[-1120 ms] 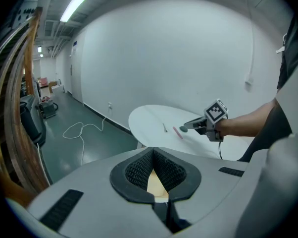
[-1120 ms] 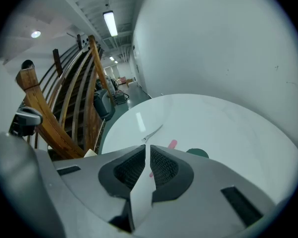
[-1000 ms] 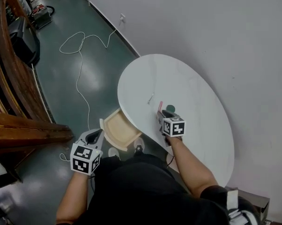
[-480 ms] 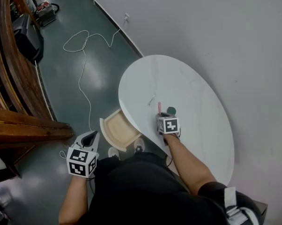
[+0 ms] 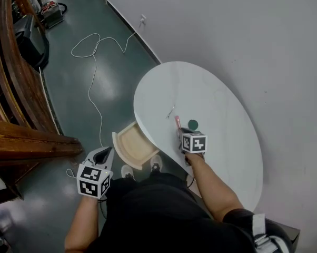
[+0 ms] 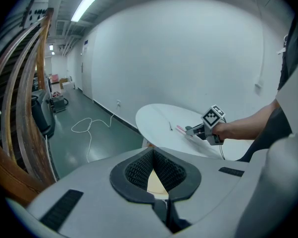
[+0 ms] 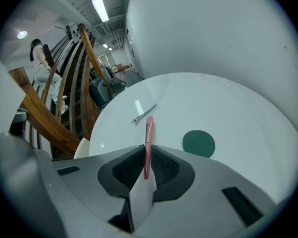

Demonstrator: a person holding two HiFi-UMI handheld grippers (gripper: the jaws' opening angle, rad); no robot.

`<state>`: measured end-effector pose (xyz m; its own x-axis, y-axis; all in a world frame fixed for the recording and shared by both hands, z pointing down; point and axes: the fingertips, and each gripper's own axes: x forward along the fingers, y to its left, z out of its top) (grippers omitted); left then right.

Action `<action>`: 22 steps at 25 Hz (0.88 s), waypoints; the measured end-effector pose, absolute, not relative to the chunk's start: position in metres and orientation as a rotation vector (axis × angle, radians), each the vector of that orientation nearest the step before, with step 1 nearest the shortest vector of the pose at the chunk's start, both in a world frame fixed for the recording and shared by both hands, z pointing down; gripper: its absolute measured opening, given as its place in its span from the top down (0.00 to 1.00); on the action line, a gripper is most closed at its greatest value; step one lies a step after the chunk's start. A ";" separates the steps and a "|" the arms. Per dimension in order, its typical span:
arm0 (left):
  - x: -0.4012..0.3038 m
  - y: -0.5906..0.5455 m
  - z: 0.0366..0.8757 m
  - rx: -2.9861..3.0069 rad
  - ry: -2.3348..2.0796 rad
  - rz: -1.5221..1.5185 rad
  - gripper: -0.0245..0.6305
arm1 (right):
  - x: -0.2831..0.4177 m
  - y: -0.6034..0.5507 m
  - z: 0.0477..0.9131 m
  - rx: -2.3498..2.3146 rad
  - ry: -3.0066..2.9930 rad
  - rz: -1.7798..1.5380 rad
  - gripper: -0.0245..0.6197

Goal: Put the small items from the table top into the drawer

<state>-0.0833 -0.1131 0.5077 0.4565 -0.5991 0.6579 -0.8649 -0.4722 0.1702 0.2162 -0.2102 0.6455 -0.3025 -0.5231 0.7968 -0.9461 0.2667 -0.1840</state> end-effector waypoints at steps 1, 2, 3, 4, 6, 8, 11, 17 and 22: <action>-0.083 -0.113 0.509 2.222 -1.216 0.725 0.94 | 0.210 -0.208 0.640 1.311 -1.972 0.893 0.90; -0.082 -0.113 0.511 2.224 -1.210 0.727 0.94 | 0.201 -0.205 0.633 1.291 -2.019 0.890 0.90; -0.082 -0.114 0.512 2.227 -1.203 0.728 0.94 | 0.190 -0.200 0.627 1.262 -2.068 0.889 0.90; -0.081 -0.114 0.514 2.230 -1.194 0.728 0.94 | 0.178 -0.195 0.621 1.225 -2.111 0.890 0.90; -0.081 -0.114 0.519 2.229 -1.172 0.726 0.94 | 0.152 -0.182 0.612 1.135 -2.175 0.891 0.90; -0.083 -0.113 0.525 2.220 -1.152 0.735 0.94 | 0.127 -0.168 0.609 1.043 -2.216 0.890 0.90; -0.090 -0.111 0.533 2.203 -1.148 0.756 0.94 | 0.091 -0.152 0.614 0.920 -2.248 0.875 0.90; -0.105 -0.098 0.548 2.146 -1.117 0.798 0.94 | 0.032 -0.117 0.646 0.668 -2.194 0.873 0.90; -0.116 -0.083 0.555 2.104 -1.150 0.788 0.94 | 0.001 -0.097 0.689 0.522 -2.082 0.862 0.90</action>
<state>-0.1158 -0.0835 0.5555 0.4461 -0.5084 0.7366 -0.8703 -0.4383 0.2245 0.0014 -0.0966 0.6887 -0.5907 -0.0661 0.8042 -0.6153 0.6816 -0.3959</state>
